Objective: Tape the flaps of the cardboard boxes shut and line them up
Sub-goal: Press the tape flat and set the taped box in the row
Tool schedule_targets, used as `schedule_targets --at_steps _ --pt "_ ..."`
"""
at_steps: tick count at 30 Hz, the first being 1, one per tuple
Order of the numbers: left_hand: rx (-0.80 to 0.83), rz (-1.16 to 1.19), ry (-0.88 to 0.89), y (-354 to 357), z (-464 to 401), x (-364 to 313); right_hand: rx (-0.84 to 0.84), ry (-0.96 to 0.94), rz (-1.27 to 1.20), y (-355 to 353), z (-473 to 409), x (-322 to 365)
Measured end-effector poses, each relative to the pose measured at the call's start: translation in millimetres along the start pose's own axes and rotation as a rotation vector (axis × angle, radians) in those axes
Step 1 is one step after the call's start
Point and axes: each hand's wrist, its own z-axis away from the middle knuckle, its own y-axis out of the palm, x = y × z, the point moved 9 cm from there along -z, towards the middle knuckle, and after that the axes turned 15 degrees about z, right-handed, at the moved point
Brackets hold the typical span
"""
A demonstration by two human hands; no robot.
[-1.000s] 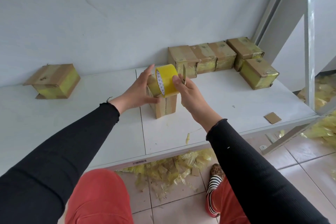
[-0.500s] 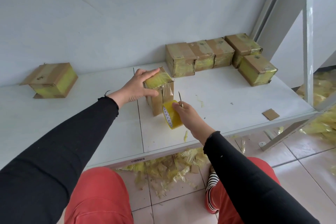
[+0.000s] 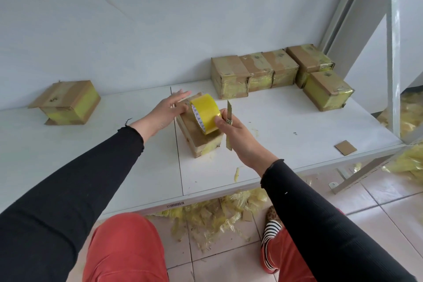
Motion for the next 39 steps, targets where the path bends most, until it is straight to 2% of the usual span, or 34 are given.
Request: schedule_targets --at_steps 2,7,12,16,21,24,26,29,32,39 --pt "0.054 -0.139 0.104 3.0 -8.2 -5.2 -0.003 -0.007 0.040 5.8 -4.6 2.8" --pt "0.015 -0.289 0.062 -1.1 -12.7 11.6 -0.064 0.010 0.141 10.7 -23.0 12.7" --pt "0.028 -0.275 0.090 0.7 -10.2 11.5 -0.159 0.099 -0.029 0.3 -24.4 21.2" --pt "0.044 -0.298 0.086 4.4 -9.2 11.8 -0.127 0.144 0.030 5.5 1.4 17.0" --pt "0.085 -0.346 0.094 6.4 -7.6 8.7 -0.032 0.317 0.224 19.2 32.1 -26.0" --pt "0.117 -0.464 0.077 9.4 -9.8 3.4 -0.029 0.365 0.320 21.0 36.3 -42.7" --pt "0.114 -0.649 0.057 13.4 -12.8 -4.7 -0.025 0.373 0.370 20.9 33.8 -48.2" --pt "0.019 -0.911 0.041 35.5 -11.9 -19.9 -0.024 0.361 0.521 21.5 33.1 -50.6" --pt "-0.022 -0.924 -0.050 65.4 -2.3 -6.4 -0.058 0.330 0.610 19.3 33.1 -51.6" --pt "0.005 -1.047 -0.044 74.6 -3.2 -1.6 -0.082 0.300 0.543 17.2 38.6 -63.6"
